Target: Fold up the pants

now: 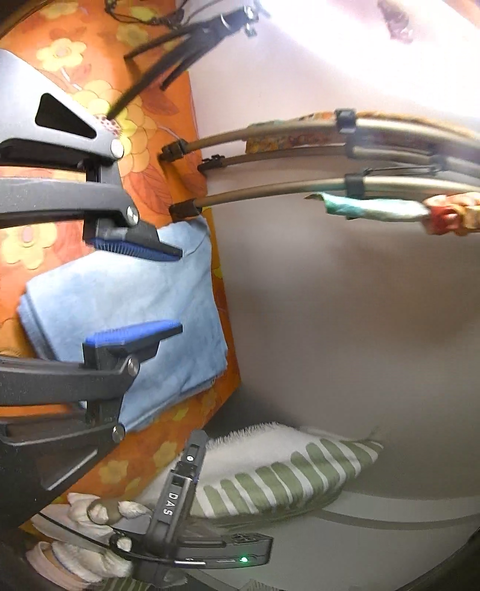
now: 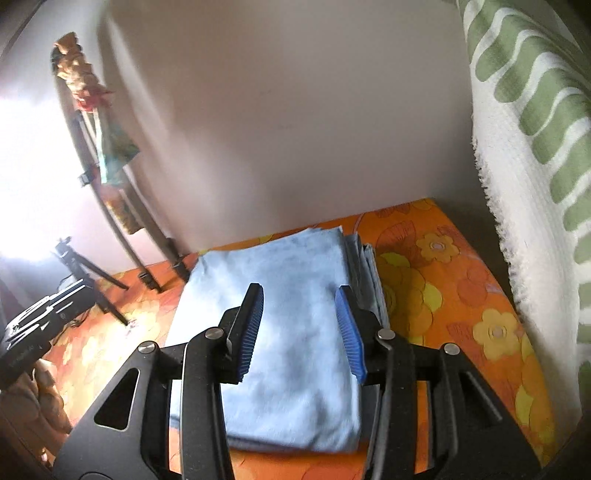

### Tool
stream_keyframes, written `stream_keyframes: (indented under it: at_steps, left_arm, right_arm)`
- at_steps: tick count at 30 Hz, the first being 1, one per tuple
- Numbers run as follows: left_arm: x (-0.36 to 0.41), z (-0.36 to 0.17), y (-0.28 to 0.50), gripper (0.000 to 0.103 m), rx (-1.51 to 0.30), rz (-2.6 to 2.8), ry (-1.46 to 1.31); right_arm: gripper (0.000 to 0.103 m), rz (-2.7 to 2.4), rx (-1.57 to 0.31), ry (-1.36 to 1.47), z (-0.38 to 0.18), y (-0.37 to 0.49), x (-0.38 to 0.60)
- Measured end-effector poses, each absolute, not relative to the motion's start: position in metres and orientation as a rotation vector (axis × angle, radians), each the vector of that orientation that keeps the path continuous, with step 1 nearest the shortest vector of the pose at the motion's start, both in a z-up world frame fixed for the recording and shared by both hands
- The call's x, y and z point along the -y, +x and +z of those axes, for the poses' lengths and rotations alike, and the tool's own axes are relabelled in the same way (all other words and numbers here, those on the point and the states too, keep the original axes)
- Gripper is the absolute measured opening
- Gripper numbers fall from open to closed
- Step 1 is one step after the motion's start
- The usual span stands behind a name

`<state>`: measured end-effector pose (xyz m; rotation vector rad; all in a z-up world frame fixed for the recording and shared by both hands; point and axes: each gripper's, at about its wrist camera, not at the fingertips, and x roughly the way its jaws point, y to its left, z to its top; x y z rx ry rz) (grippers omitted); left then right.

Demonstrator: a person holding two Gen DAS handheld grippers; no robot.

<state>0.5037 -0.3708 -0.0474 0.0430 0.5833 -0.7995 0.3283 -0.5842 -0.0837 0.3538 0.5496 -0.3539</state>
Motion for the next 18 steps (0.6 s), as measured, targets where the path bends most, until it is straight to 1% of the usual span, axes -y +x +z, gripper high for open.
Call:
stream_keyframes:
  at_steps: [2,5,9,11,14,15,17,18]
  left_arm:
    - [0.363,-0.041,0.492,0.033,-0.579,-0.8,0.042]
    - [0.352,-0.032,0.474,0.033,-0.576,-0.801,0.046]
    - [0.337,-0.022,0.445,0.04,-0.563,-0.806,0.052]
    - [0.329,-0.018,0.432,0.041,-0.562,-0.812,0.046]
    - [0.316,-0.014,0.41,0.042,-0.558,-0.815,0.033]
    - [0.312,-0.012,0.402,0.043,-0.557,-0.819,0.031]
    - [0.304,-0.01,0.387,0.046,-0.546,-0.815,0.034]
    - [0.3,-0.008,0.378,0.047,-0.538,-0.816,0.035]
  right_arm:
    - [0.048,-0.351,-0.536,0.35,-0.08,0.313,0.572]
    - [0.048,-0.36,-0.53,0.325,-0.073,0.294,0.555]
    - [0.051,-0.366,-0.514,0.287,-0.063,0.268,0.53]
    - [0.059,-0.369,-0.505,0.264,-0.058,0.254,0.516]
    - [0.06,-0.37,-0.496,0.219,-0.053,0.233,0.491]
    - [0.061,-0.367,-0.495,0.215,-0.053,0.229,0.486]
    - [0.066,-0.364,-0.489,0.207,-0.051,0.216,0.472]
    - [0.067,-0.364,-0.484,0.204,-0.051,0.211,0.467]
